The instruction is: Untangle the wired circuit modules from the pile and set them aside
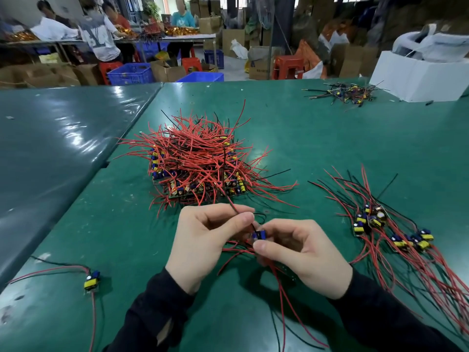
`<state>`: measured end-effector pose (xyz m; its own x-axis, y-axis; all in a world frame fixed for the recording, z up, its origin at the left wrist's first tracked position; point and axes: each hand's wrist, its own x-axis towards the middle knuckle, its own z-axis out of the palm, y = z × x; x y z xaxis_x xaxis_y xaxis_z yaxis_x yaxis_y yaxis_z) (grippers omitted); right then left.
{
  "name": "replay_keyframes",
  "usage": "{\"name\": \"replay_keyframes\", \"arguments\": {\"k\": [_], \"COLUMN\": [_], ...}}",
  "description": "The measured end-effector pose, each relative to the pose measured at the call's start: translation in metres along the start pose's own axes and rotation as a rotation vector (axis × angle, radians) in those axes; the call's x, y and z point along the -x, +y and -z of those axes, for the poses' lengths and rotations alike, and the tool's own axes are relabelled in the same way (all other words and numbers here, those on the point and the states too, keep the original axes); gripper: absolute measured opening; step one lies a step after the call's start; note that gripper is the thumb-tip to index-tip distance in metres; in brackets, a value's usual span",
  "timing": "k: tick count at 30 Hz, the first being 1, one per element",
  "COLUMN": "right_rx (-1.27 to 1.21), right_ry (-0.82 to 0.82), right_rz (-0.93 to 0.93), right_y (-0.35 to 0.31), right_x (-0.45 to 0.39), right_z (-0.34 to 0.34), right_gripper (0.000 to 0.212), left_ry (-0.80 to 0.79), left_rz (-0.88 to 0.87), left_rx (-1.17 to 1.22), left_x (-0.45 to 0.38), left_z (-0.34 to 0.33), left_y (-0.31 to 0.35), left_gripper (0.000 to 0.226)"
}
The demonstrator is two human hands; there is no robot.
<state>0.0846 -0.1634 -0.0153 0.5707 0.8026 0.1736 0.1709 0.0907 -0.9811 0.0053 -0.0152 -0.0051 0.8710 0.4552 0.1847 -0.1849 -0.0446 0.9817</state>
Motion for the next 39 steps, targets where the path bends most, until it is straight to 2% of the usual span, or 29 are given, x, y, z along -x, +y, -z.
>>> {"name": "replay_keyframes", "arguments": {"k": [3, 5, 8, 9, 11, 14, 16, 22, 25, 28, 30, 33, 36, 37, 39], "right_rx": [0.085, 0.107, 0.107, 0.107, 0.094, 0.055, 0.05, 0.117, 0.139, 0.115, 0.091, -0.025, -0.028, -0.02, 0.026], "right_ry": [-0.014, -0.024, -0.023, -0.021, -0.01, 0.011, 0.011, 0.006, 0.005, -0.031, -0.004, 0.105, 0.161, 0.14, 0.061], "right_rz": [0.004, 0.001, -0.016, -0.017, -0.016, -0.026, -0.034, -0.03, -0.026, -0.043, -0.057, -0.178, -0.117, -0.087, -0.062], "right_y": [0.001, 0.003, 0.005, 0.005, 0.005, 0.004, 0.004, 0.006, 0.004, 0.001, -0.001, 0.002, 0.006, 0.005, 0.001], "right_x": [0.001, 0.001, 0.001, 0.001, 0.0, 0.0, 0.0, 0.001, 0.002, 0.002, 0.0, -0.003, -0.004, -0.003, -0.002], "right_z": [0.002, 0.001, 0.0, 0.0, 0.002, 0.003, 0.002, 0.002, 0.002, 0.002, 0.003, 0.004, 0.004, 0.004, 0.003], "right_gripper": [0.005, 0.003, 0.005, 0.006, 0.009, 0.009, 0.007, 0.011, 0.01, 0.006, 0.019, 0.05, 0.061, 0.058, 0.033], "left_ry": [0.002, 0.063, 0.18, 0.216, 0.202, 0.055, 0.0, 0.076, 0.062, 0.03, -0.015, -0.047, -0.012, 0.015, 0.069], "left_rz": [-0.017, -0.098, -0.271, -0.281, -0.178, 0.024, 0.041, -0.076, 0.078, 0.138, 0.14, 0.162, 0.129, 0.114, 0.089], "left_rx": [-0.015, -0.126, -0.37, -0.382, -0.235, 0.0, -0.008, -0.191, 0.041, 0.169, 0.182, 0.232, 0.259, 0.252, 0.229], "left_x": [0.0, 0.002, 0.005, 0.006, 0.005, 0.0, -0.001, 0.003, 0.002, 0.0, 0.002, 0.006, 0.006, 0.006, 0.005], "left_z": [-0.002, -0.005, -0.012, -0.014, -0.014, -0.008, -0.006, -0.01, -0.008, -0.002, -0.002, -0.009, -0.012, -0.012, -0.013], "left_y": [-0.001, -0.004, -0.01, -0.011, -0.01, -0.007, -0.006, -0.009, -0.006, -0.002, 0.001, 0.001, 0.0, 0.0, -0.001], "left_gripper": [0.004, 0.013, 0.013, 0.013, 0.013, 0.014, 0.018, 0.018, 0.006, 0.02, 0.018, 0.019, 0.019, 0.02, 0.021]}}
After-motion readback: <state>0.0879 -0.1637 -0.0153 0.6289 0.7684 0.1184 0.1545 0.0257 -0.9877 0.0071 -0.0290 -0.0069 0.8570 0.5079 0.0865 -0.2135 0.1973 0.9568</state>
